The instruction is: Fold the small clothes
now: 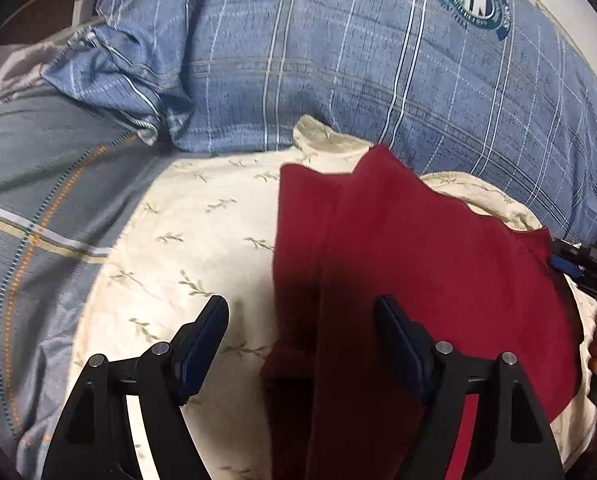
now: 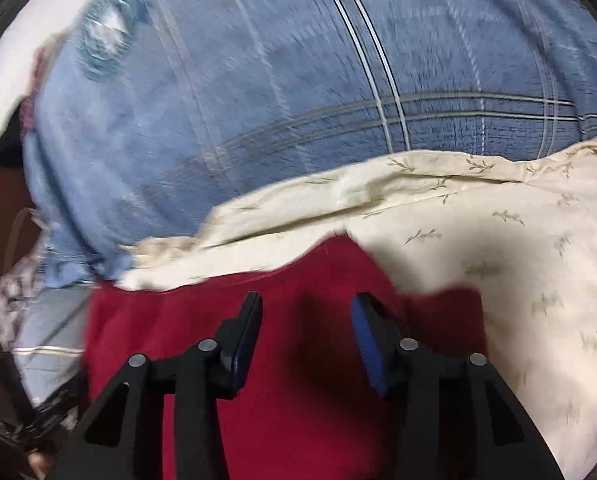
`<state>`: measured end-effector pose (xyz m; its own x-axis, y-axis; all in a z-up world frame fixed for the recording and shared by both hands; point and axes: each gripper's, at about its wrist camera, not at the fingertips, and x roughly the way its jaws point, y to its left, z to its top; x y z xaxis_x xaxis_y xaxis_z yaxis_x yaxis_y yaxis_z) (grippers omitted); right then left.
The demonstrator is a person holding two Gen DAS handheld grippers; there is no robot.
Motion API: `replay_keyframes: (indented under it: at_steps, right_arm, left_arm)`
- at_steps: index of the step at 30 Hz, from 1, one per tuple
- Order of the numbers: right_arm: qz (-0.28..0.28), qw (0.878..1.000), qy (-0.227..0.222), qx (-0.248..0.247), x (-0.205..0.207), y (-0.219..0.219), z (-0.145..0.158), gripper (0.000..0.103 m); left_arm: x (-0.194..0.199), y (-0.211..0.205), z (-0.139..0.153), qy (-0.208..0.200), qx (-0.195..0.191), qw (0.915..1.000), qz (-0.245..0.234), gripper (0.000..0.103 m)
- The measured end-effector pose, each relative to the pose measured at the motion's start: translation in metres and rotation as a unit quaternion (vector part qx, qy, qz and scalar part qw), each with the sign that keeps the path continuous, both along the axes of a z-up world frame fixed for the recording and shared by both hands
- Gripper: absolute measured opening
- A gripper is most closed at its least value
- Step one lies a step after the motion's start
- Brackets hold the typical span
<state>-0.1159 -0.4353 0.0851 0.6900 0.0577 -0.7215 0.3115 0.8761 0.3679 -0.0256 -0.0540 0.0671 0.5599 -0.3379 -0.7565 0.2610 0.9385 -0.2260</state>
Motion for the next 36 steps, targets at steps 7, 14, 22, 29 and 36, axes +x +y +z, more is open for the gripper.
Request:
replay_keyframes:
  at_steps: [7, 14, 22, 29, 36]
  right_arm:
    - [0.015, 0.993, 0.080, -0.080, -0.013, 0.035, -0.009, 0.060]
    - [0.078, 0.994, 0.044, -0.057, -0.008, 0.095, 0.023, 0.060]
    - [0.158, 0.987, 0.037, -0.015, 0.031, 0.166, 0.020, 0.058]
    - [0.202, 0.979, 0.027, -0.020, 0.096, 0.241, 0.017, 0.059]
    - [0.187, 0.975, 0.094, -0.079, 0.148, 0.263, -0.027, 0.036]
  left_arm:
    - [-0.019, 0.013, 0.011, -0.006, -0.004, 0.9998, 0.016, 0.075]
    - [-0.050, 0.022, 0.030, -0.025, 0.004, 0.9994, 0.025, 0.075]
    - [-0.080, 0.039, 0.024, -0.020, 0.011, 0.9985, 0.049, 0.075]
    - [-0.074, 0.035, 0.011, -0.011, 0.023, 0.9989, 0.039, 0.075]
    - [-0.061, 0.031, 0.005, 0.017, 0.010, 0.9993, 0.031, 0.075]
